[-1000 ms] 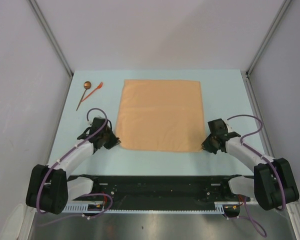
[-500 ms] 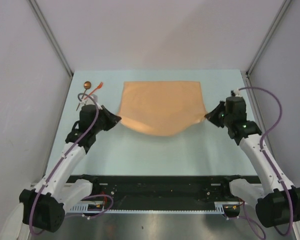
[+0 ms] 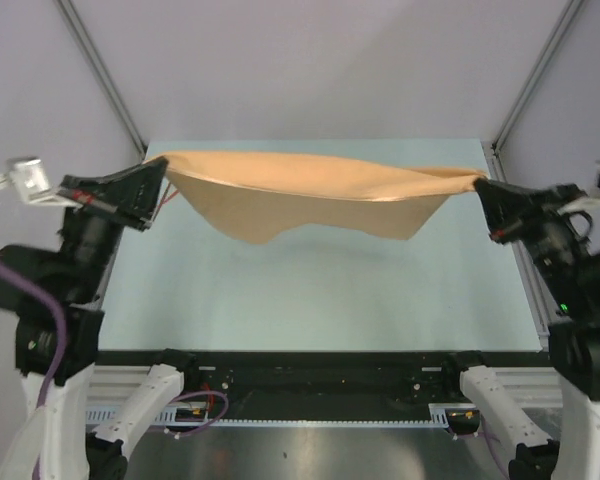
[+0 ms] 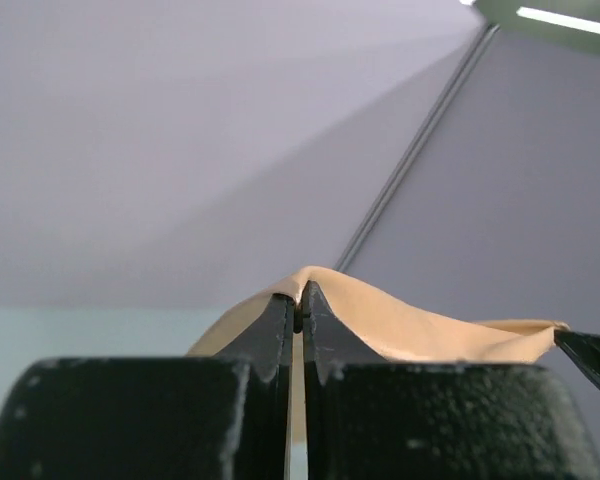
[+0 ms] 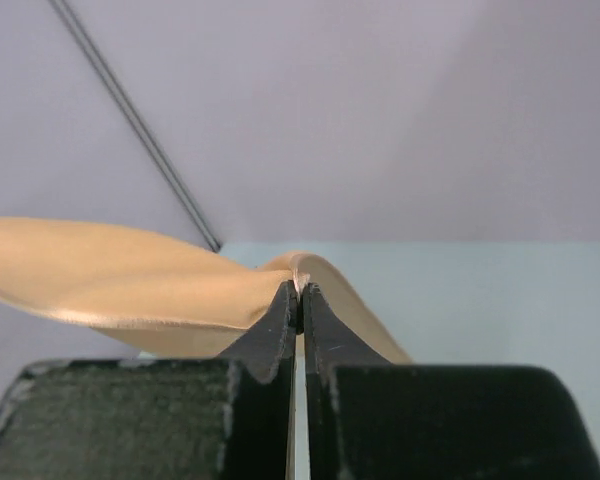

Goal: Fold the napkin into a case and place the utensils inside
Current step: Fold and flatten the napkin at the center of the board.

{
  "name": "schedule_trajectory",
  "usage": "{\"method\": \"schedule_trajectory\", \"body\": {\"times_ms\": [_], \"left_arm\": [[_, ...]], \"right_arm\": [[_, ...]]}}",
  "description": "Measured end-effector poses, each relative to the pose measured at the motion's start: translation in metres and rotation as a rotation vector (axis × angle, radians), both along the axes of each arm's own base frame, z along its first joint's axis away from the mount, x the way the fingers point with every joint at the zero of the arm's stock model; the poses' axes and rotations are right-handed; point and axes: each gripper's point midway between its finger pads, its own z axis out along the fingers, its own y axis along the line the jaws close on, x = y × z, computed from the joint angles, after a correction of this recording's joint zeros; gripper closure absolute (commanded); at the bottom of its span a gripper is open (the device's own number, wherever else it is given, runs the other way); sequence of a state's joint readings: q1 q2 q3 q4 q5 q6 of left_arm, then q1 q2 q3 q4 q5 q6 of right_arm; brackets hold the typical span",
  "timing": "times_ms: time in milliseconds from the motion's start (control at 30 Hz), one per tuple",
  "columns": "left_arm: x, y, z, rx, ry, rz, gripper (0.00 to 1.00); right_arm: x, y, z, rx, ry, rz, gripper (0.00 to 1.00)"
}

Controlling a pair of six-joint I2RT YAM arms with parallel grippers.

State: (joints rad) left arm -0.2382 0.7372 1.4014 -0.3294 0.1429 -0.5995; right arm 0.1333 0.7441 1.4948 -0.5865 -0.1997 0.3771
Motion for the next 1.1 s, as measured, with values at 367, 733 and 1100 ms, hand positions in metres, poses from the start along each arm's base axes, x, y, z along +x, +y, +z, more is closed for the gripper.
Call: {"method": "schedule_trajectory", "body": {"times_ms": [367,733,1100], "left_arm": [[-0.053,0.012,0.041,-0.004,-0.118,0.001,1.00],[0.179,-0.011,-0.187,0.057,0.487,0.183,1.00],[0.315,-0.023,-0.405,0.042,0.875,0.166,1.00]], "right_arm": [[-0.067,-0.019,0.041,0.019,-0.180,-0.048,1.00],[0.154,-0.027,-0.142,-0.060,0.356,-0.239,1.00],[0.294,-0.027,-0.378,-0.061,0.805,-0.170,1.00]]}}
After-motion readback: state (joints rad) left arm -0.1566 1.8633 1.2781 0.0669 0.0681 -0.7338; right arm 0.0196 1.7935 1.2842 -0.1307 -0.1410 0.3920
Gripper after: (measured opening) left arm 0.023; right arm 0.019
